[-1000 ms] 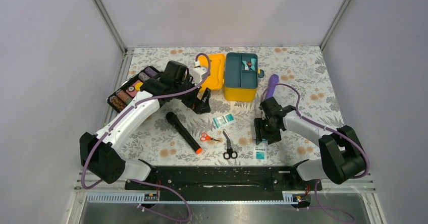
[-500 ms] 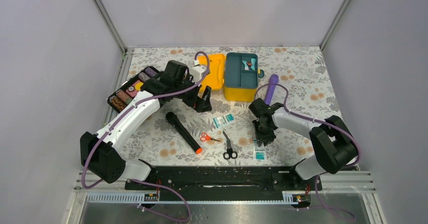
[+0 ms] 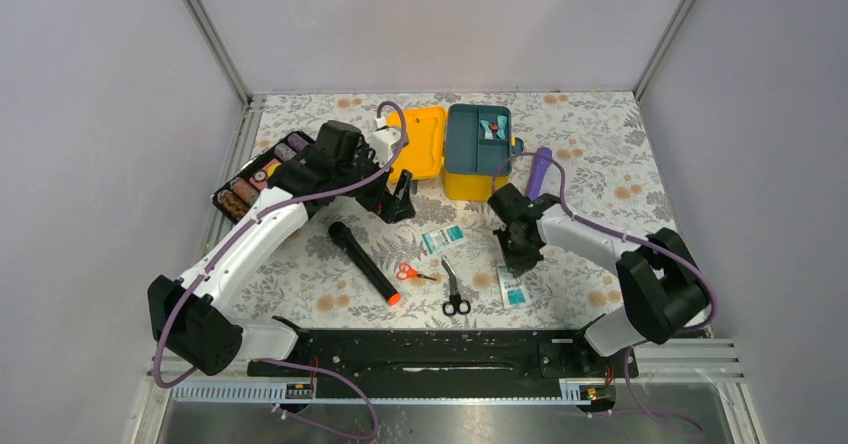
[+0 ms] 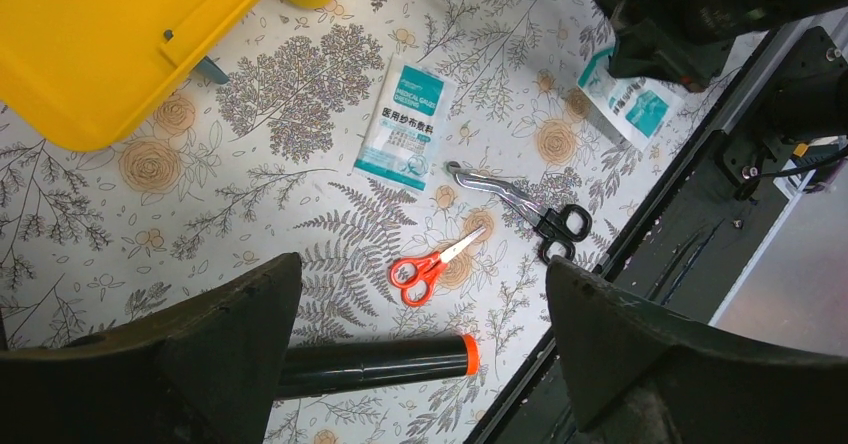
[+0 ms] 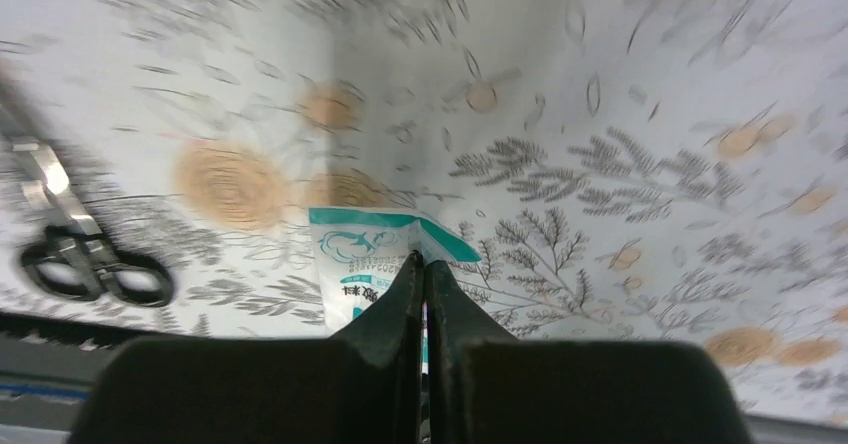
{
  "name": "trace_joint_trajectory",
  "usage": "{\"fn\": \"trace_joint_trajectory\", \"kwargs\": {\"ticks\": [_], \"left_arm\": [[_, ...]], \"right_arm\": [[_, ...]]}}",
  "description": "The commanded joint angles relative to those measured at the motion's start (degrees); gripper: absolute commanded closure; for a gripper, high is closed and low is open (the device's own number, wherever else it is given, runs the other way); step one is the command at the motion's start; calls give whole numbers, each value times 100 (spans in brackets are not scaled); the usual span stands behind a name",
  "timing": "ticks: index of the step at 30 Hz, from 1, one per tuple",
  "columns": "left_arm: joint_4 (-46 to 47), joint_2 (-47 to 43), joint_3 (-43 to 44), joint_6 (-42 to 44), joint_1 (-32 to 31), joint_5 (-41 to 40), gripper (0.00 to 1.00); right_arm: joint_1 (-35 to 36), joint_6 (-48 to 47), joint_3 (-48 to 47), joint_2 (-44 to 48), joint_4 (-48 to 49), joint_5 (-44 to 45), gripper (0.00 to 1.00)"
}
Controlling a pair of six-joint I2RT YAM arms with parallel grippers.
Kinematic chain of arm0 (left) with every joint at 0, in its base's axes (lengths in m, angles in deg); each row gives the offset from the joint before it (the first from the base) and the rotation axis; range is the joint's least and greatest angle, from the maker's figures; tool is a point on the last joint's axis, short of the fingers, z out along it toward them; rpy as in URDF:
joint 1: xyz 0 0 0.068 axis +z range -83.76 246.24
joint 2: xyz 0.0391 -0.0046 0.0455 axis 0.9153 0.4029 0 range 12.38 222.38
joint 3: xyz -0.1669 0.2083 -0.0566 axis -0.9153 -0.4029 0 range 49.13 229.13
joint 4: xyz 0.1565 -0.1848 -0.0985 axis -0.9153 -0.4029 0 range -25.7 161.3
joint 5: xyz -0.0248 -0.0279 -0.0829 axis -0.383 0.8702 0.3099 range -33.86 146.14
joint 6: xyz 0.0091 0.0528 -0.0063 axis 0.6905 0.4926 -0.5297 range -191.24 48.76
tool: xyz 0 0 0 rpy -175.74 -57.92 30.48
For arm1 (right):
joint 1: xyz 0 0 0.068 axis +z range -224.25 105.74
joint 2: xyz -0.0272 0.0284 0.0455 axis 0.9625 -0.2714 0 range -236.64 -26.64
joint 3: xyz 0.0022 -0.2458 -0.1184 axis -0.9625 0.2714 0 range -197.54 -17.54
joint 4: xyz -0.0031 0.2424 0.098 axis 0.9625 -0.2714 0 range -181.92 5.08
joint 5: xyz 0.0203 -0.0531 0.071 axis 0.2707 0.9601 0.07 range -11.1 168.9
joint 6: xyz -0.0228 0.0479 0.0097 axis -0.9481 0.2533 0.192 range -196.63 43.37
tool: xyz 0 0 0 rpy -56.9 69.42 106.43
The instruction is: Organize the medicine kit
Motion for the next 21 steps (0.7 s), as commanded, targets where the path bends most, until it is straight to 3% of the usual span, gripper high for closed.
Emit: {"fn": "trace_joint_trajectory", "kwargs": {"ticks": [1,8,14,21], "left_arm": [[135,-90,340,282,24,-64,10],[470,-250,499,735,24,58,8],[455,58,964,540,29,35,7],[562,-56,895,635,45,5,6]], "right_arm": [[-35,-1084,-801,758,14,-211,100],[-38,-1787,-1474,1790,533,-935,100],[-441,-1679,-2825,848,1168,-419,100],[-1123,-1503,-4000,-592,1620,-59,100]]}}
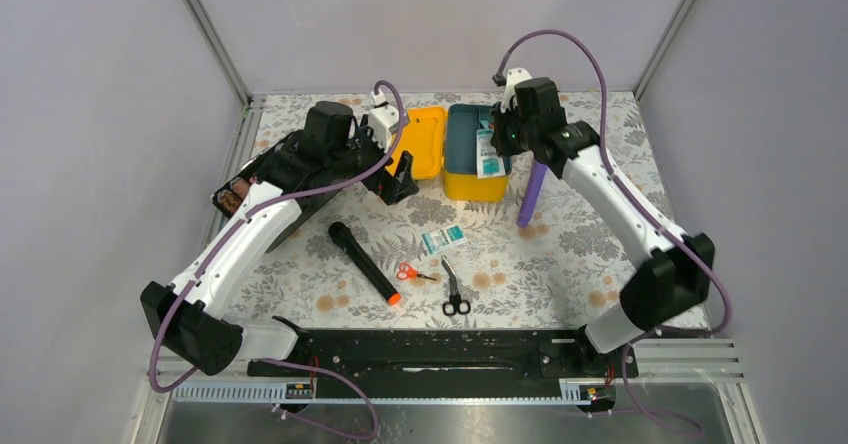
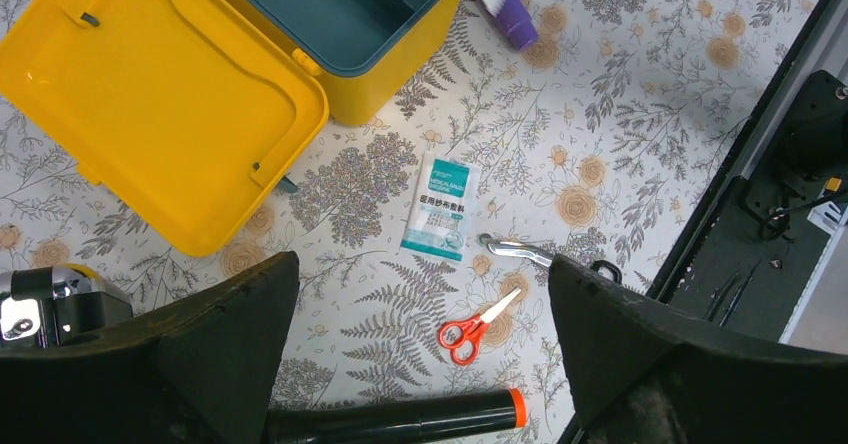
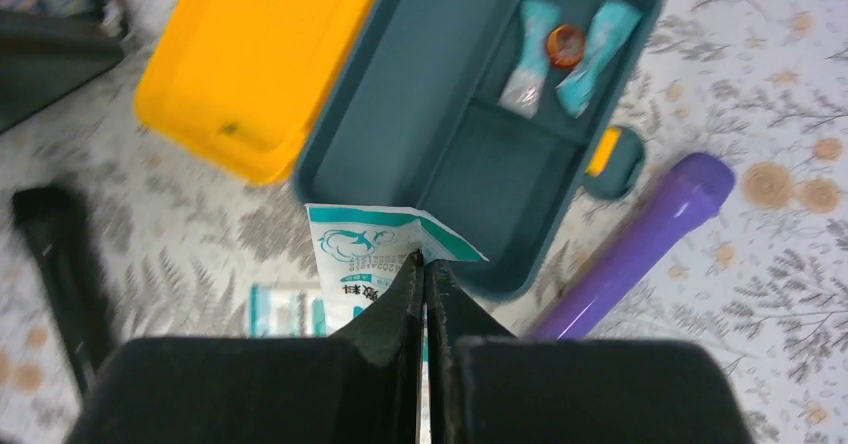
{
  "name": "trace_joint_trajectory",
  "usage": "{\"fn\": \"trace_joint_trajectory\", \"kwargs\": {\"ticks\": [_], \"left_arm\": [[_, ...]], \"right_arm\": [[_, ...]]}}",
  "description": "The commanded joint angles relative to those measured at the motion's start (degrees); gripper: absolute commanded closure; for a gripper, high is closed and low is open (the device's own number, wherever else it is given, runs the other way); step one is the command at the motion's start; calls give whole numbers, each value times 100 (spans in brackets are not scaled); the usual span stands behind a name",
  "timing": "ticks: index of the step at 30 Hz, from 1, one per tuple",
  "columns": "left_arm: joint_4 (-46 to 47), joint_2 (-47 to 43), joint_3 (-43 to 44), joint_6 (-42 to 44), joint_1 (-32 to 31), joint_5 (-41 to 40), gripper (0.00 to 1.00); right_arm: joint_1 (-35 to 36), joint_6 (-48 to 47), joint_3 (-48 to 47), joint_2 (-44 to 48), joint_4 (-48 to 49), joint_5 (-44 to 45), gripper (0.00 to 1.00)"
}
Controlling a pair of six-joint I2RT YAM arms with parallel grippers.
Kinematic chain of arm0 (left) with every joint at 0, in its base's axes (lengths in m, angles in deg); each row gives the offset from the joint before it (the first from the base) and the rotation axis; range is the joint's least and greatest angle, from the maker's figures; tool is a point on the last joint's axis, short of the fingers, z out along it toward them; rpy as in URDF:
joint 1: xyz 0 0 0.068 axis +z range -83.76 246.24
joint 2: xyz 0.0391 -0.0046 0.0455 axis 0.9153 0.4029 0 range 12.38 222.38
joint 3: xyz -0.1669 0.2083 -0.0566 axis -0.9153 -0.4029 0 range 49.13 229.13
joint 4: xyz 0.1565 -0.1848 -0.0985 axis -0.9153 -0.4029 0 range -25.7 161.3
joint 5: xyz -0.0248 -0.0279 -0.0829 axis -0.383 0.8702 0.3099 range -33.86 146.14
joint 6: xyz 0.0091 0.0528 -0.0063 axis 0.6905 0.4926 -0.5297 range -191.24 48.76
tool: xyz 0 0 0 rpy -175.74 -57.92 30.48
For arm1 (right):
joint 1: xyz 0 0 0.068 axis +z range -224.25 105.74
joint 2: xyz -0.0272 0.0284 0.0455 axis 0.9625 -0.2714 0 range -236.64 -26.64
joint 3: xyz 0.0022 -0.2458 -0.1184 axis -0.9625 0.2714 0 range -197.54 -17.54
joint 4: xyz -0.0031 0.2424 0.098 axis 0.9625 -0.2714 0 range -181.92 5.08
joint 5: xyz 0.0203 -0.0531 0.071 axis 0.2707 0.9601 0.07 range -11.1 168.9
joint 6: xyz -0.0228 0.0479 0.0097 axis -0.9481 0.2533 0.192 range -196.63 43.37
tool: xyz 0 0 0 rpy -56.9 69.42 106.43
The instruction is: Organize the medicine kit
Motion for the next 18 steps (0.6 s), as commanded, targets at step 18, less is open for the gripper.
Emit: {"fn": "trace_joint_trajectory", "kwargs": {"ticks": [18], "left_arm": [[528,-267,-162,-157,331,350,1]], "right_arm": [[-503,295,-878,-1916,601,578,95]]}}
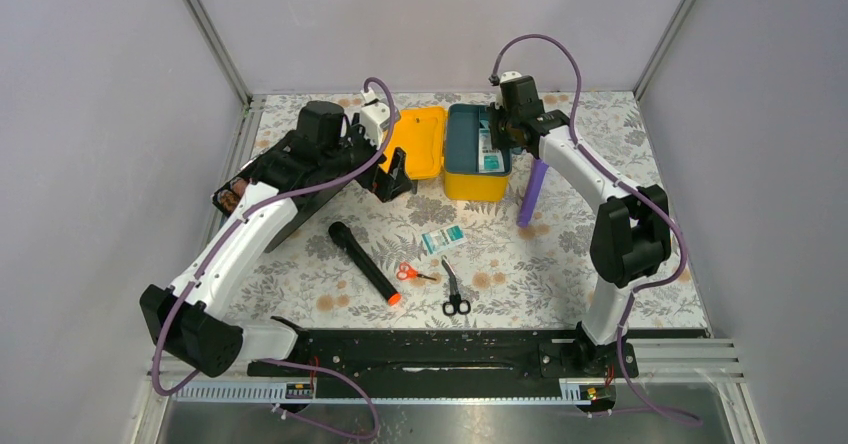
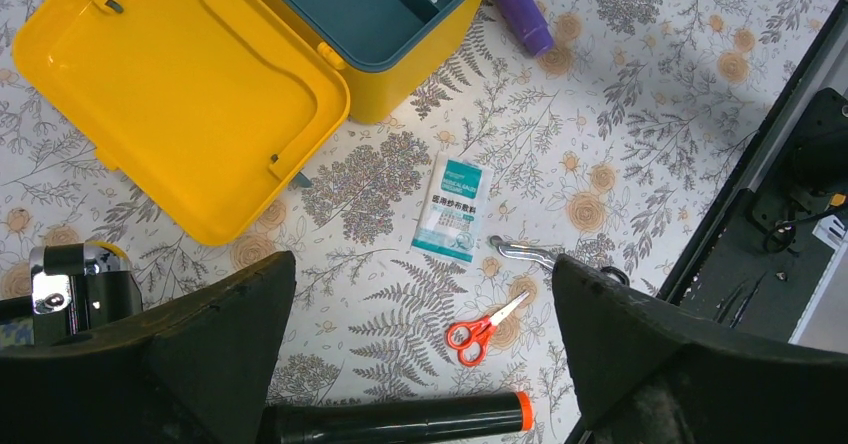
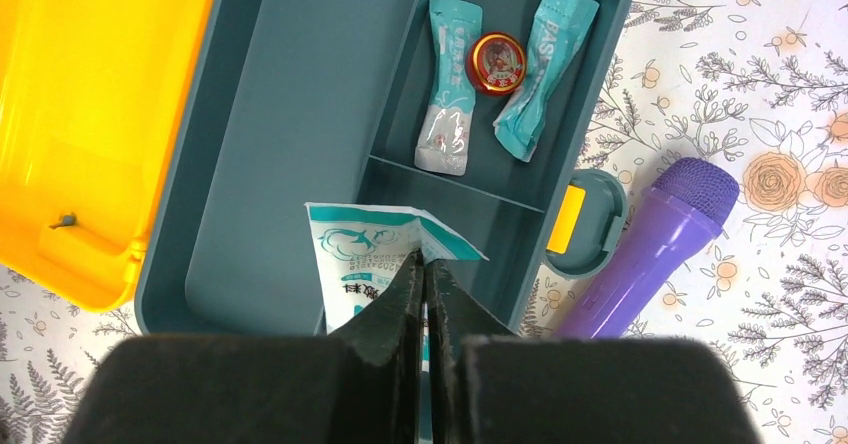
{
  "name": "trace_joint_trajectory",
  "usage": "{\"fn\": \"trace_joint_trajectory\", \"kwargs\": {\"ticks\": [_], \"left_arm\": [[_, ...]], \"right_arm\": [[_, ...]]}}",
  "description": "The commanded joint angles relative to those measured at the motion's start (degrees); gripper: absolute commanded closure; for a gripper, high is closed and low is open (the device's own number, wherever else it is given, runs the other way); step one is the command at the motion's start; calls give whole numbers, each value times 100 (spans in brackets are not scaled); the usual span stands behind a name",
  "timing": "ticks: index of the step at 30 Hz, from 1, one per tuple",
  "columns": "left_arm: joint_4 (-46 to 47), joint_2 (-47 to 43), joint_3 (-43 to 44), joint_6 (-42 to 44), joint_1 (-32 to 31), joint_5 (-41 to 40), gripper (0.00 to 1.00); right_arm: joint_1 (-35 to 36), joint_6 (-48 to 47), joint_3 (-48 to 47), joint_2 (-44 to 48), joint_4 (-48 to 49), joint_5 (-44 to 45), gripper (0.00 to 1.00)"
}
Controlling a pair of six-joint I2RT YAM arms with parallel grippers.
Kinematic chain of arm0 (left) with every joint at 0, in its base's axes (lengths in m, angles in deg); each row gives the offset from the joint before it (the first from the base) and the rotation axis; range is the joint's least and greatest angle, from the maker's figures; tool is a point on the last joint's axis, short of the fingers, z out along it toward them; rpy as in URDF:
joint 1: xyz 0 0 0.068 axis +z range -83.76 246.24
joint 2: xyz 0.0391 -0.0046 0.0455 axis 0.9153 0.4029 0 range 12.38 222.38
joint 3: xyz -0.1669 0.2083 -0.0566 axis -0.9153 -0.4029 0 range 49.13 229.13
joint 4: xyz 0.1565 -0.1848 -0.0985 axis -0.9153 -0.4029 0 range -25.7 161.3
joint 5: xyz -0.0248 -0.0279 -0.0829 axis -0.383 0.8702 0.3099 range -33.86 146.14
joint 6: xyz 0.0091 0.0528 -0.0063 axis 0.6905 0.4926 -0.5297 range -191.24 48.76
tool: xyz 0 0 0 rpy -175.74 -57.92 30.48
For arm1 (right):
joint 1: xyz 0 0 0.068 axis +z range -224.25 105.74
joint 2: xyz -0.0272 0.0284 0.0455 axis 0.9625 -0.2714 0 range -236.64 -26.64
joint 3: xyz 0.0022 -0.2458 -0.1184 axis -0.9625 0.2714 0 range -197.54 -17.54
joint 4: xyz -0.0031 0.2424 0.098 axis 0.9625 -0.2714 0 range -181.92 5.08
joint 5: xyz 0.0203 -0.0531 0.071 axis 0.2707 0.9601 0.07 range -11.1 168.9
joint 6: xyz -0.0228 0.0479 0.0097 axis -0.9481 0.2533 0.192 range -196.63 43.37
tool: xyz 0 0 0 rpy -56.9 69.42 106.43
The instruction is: Organize the medicine kit
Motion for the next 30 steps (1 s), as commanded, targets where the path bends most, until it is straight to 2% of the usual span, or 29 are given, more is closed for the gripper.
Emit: {"fn": "trace_joint_trajectory", "kwargs": {"ticks": [1,11,15,17,24,30], "left_arm": [[419,-193,-32,-118,72,247,1],[464,-164,-40,-158,101,306,1],[466,-175,-52,-158,111,298,1],[466,-188,-56,-159,113,300,1],[466,-221,-61,-149,169,293,1],[415,-154,-6,-106,166,285,1]], "right_arm": [[-57,156,-177,-50,48,15,93],[-93,211,-34,-46,-73,16,87],[-129,266,68,-38,-141,-17,67],[-159,281,77,-17,-222,-87,60],[-223,255,-195,201,-25,-154,59],[-238,179,-356,-143,483,-813,58]]}}
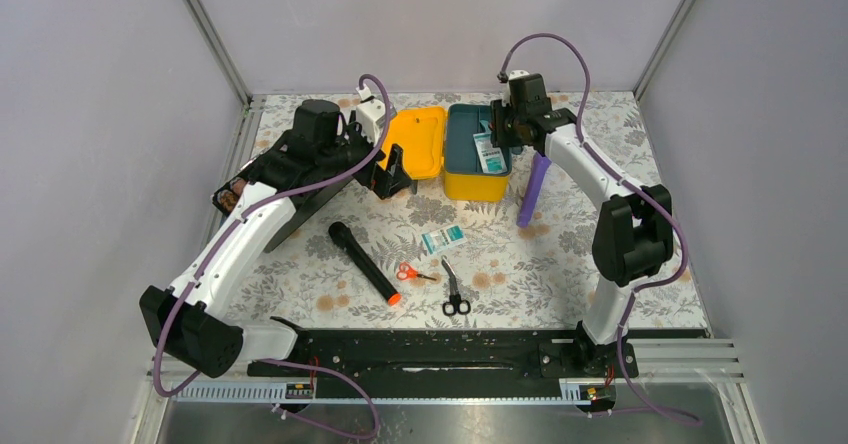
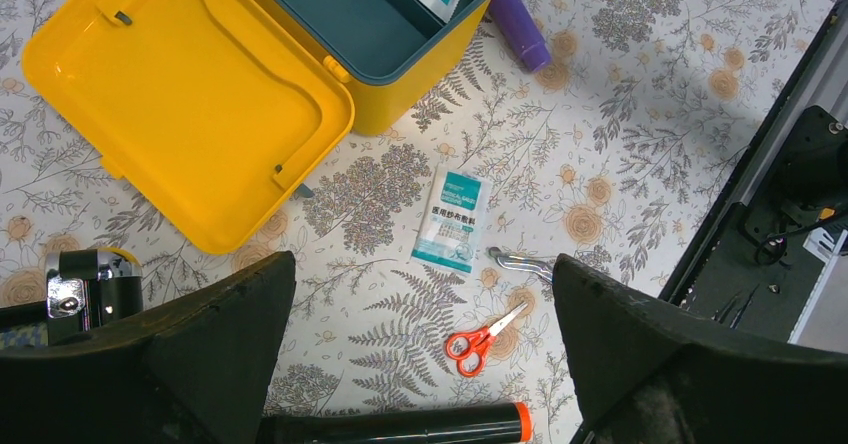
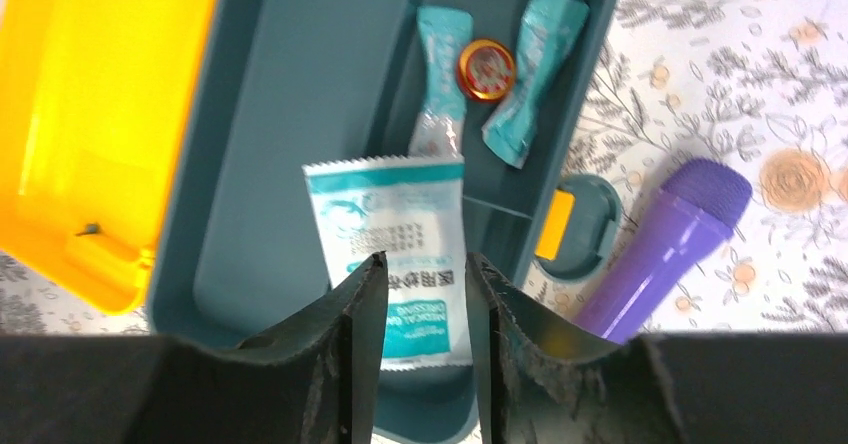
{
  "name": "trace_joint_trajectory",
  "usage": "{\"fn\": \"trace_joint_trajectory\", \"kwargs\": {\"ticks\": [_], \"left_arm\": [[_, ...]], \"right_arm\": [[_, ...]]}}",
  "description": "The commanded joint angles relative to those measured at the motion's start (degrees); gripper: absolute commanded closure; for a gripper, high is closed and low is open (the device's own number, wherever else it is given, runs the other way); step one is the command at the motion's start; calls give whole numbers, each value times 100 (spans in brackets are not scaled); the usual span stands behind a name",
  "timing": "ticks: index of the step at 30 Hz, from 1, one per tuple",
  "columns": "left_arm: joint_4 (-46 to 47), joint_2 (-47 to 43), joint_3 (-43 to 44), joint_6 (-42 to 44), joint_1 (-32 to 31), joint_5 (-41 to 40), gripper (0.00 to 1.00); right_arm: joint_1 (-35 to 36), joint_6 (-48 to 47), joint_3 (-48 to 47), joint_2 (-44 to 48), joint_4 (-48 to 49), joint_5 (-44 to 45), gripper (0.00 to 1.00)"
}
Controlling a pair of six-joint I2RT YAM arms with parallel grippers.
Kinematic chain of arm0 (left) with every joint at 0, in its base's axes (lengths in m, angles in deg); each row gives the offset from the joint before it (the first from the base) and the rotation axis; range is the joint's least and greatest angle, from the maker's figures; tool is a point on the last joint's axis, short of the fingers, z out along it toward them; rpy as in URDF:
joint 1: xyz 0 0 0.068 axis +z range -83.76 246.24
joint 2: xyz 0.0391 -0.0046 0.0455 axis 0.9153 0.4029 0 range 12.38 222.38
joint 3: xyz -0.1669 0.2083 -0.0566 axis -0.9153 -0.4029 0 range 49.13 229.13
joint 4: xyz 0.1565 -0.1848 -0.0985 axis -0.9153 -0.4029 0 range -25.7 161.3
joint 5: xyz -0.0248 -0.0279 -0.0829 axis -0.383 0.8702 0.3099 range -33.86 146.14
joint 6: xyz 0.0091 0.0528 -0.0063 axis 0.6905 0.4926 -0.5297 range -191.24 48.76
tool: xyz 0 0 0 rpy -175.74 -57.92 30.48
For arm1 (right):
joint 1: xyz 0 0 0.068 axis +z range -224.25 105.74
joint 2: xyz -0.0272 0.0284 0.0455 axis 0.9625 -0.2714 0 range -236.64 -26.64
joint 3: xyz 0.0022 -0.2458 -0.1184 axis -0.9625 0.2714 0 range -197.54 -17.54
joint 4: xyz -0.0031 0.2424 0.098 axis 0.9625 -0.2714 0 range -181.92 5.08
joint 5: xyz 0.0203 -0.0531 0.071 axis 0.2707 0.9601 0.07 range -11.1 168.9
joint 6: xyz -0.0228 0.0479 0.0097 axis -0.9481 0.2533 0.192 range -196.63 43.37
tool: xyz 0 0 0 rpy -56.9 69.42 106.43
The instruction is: Organize the medicine kit
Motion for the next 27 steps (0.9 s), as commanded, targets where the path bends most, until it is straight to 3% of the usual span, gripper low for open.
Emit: {"fn": "trace_joint_trajectory", "kwargs": {"ticks": [1,7,15,27], "left_arm": [[179,-145,57,48,33,109,1],[-213,-214,161,490,35,-152,1],[-267,-311,101,612,144,-234,1],[-120,-286,7,487,167,-120,1]], "right_arm": [[-11,-50,-408,-219,585,-614,58],[-21,98,-696,-599,681,-761,67],[-184,402,-413,-731,565,-488,78],[-250,706,169,-279,467,-382,82]]}}
